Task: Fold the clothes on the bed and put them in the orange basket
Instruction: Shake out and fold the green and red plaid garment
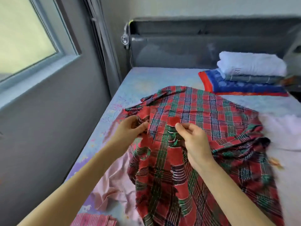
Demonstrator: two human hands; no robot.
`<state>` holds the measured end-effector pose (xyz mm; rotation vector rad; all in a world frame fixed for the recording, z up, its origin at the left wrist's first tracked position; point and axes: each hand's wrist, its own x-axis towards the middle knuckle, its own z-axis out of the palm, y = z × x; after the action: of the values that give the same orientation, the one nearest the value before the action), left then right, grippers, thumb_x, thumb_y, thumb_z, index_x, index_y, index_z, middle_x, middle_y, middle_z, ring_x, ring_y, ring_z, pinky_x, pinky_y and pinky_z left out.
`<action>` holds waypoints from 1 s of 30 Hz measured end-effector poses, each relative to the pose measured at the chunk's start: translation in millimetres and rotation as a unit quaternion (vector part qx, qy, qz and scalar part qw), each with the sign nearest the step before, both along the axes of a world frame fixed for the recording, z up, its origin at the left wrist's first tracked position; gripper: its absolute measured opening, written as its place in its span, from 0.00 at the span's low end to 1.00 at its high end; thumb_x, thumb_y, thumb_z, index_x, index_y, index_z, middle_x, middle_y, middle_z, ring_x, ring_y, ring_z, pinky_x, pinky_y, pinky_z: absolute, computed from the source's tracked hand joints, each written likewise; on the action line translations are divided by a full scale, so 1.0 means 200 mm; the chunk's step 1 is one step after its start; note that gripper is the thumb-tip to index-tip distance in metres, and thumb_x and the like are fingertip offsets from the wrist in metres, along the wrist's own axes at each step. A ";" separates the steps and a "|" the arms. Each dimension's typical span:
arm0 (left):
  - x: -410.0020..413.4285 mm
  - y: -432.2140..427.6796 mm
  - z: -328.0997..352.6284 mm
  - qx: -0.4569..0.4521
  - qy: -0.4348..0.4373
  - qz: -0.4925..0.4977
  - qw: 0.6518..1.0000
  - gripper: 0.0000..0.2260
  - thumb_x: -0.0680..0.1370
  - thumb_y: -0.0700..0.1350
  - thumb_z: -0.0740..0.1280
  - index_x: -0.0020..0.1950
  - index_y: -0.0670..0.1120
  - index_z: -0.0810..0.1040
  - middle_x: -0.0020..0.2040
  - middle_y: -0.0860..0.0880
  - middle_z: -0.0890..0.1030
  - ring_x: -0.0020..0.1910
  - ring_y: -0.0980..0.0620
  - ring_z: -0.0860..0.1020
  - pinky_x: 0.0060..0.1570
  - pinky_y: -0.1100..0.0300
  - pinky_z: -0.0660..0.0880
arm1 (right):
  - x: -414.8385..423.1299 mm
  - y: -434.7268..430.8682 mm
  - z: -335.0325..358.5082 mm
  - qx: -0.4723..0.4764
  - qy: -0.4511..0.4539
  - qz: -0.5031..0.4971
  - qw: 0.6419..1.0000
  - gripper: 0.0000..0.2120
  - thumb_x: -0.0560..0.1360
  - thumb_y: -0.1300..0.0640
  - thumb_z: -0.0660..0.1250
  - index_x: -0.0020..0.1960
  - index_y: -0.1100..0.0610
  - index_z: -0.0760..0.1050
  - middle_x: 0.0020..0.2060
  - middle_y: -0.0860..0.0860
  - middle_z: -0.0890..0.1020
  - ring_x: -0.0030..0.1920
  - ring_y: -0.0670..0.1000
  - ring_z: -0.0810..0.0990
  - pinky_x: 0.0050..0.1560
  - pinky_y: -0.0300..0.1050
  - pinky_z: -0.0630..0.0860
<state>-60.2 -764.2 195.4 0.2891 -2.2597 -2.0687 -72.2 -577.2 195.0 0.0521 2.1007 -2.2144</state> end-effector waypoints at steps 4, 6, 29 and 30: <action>0.13 0.33 0.32 0.103 0.034 -0.060 0.992 0.12 0.66 0.41 0.73 0.46 0.41 0.77 0.41 0.41 0.78 0.41 0.45 0.77 0.41 0.59 0.78 | 0.12 0.25 0.33 -0.047 0.062 -0.027 0.997 0.03 0.72 0.56 0.71 0.40 0.55 0.80 0.36 0.48 0.83 0.42 0.45 0.82 0.50 0.44 0.75; 0.20 0.51 0.46 0.154 0.026 -0.096 0.983 0.19 0.66 0.37 0.73 0.55 0.36 0.76 0.48 0.39 0.80 0.46 0.43 0.79 0.46 0.54 0.78 | 0.19 0.37 0.47 -0.067 0.084 -0.042 0.993 0.04 0.71 0.56 0.72 0.38 0.54 0.81 0.37 0.51 0.84 0.45 0.52 0.83 0.54 0.53 0.77; 0.82 1.43 0.78 0.007 0.032 -0.055 0.998 0.09 0.80 0.35 0.58 0.52 0.39 0.78 0.44 0.44 0.82 0.39 0.50 0.82 0.32 0.63 0.78 | 0.85 1.04 0.73 -0.008 0.152 -0.063 0.986 0.06 0.72 0.56 0.71 0.36 0.54 0.82 0.34 0.50 0.84 0.39 0.48 0.83 0.42 0.41 0.80; 0.82 1.43 0.78 -0.039 0.042 -0.045 0.997 0.11 0.80 0.35 0.57 0.52 0.40 0.79 0.44 0.44 0.82 0.40 0.51 0.81 0.32 0.63 0.77 | 0.87 1.03 0.73 0.002 0.156 -0.063 0.986 0.07 0.72 0.56 0.71 0.36 0.53 0.82 0.34 0.49 0.84 0.39 0.48 0.82 0.42 0.41 0.80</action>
<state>104.7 -478.9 351.9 0.0967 -2.3369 -1.9864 101.2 -370.5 340.1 -0.1781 2.3141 -2.4284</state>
